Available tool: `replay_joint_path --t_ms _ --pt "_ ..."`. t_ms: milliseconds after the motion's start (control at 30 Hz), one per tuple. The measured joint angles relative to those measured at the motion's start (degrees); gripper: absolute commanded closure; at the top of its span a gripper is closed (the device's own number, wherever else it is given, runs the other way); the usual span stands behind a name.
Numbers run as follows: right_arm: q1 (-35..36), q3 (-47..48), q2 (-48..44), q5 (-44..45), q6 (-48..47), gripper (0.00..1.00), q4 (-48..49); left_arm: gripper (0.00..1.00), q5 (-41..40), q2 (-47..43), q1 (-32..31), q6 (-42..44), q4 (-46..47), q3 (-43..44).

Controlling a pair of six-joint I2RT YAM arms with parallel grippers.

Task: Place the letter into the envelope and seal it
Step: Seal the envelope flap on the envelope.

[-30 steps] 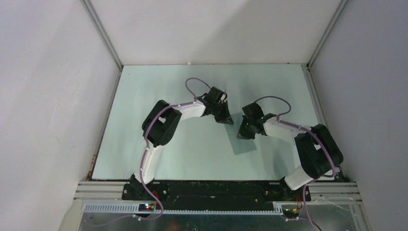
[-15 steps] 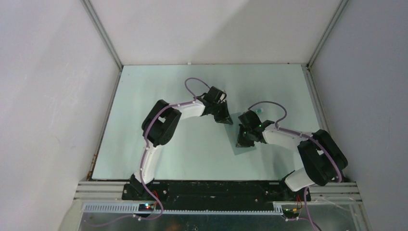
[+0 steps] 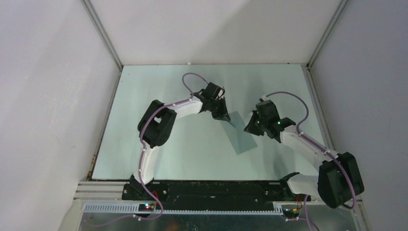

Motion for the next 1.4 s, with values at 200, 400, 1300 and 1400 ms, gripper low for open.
replay_joint_path --t_ms 200,400,1300,1400 --pt "-0.4 2.3 4.2 -0.6 0.5 1.00 3.8 0.93 -1.4 -4.8 1.6 2.8 -2.8 2.1" --pt "1.2 3.0 10.2 -2.3 0.7 1.00 5.6 0.93 -1.4 -8.4 3.5 3.2 -2.3 1.3" --pt "0.9 8.0 24.6 1.0 1.6 1.00 9.1 0.96 1.8 1.7 0.0 3.2 0.6 0.4" --pt "1.0 9.3 26.1 1.1 1.6 1.00 9.5 0.96 2.3 2.6 0.1 3.2 0.7 0.7"
